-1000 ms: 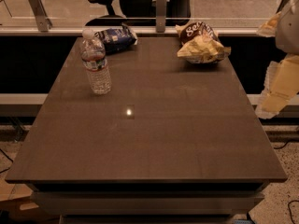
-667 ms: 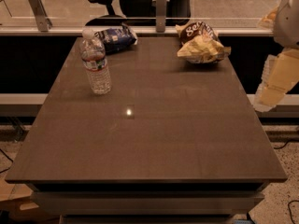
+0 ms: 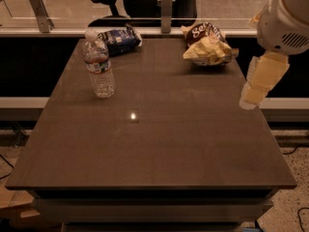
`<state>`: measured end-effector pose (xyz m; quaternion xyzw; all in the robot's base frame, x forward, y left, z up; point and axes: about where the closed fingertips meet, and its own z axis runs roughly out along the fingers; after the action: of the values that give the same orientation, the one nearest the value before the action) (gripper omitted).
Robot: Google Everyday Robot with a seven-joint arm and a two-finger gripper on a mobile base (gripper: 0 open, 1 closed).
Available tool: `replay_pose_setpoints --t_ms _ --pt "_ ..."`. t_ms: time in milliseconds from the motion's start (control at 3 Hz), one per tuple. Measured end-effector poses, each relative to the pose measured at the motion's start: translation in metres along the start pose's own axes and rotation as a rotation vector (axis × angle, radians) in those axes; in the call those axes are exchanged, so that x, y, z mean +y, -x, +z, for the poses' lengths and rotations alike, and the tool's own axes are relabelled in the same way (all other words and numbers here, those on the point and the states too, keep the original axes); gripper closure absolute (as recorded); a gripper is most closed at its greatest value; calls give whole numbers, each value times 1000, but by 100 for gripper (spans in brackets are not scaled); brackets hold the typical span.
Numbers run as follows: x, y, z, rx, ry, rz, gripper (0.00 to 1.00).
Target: Move brown chip bag near water bottle
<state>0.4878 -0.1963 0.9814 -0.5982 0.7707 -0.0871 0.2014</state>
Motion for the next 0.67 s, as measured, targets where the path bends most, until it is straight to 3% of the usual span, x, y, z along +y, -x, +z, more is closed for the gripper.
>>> replay_pose_setpoints --t_ms 667 --pt "-31 12 32 -2 -148 20 0"
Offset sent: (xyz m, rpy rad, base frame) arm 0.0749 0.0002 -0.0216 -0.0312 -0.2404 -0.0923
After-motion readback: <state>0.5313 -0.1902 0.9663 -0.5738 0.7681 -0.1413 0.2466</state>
